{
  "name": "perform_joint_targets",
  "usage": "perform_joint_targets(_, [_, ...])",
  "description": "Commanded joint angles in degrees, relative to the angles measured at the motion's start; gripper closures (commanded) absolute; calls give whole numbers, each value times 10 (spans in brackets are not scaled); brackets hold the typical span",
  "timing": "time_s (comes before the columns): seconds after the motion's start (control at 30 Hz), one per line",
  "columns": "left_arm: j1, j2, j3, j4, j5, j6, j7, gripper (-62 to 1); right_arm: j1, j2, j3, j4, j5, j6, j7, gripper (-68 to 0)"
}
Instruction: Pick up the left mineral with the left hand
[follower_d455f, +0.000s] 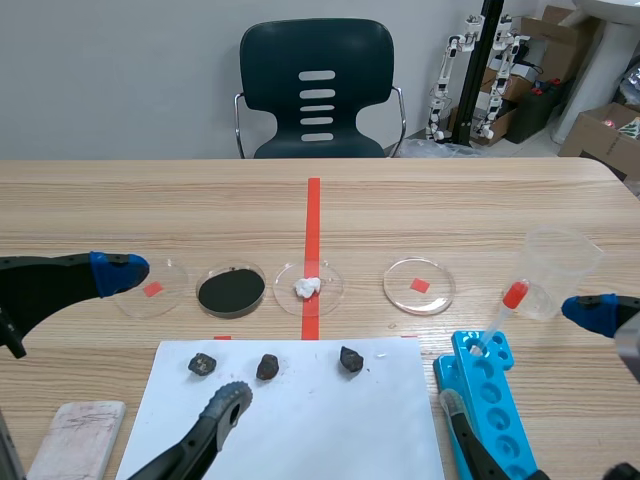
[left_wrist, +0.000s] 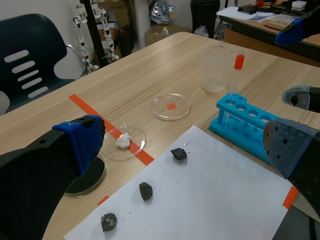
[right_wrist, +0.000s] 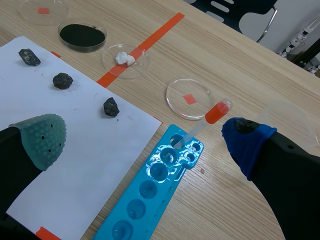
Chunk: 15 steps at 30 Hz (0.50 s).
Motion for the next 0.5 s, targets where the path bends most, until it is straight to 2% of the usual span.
perform_joint_targets(0.0, [0,3,-3,12,-5,-1,-8,-623,4,4,2,7,5,-2,9,-679])
perform_joint_targets(0.3, [0,3,-3,12,-5,-1,-8,-623,4,4,2,7,5,-2,9,-679])
perform_joint_targets(0.47, [-2,3,-3,12,-6,-1,30,-623,4,4,2,7,5,-2,9,-679])
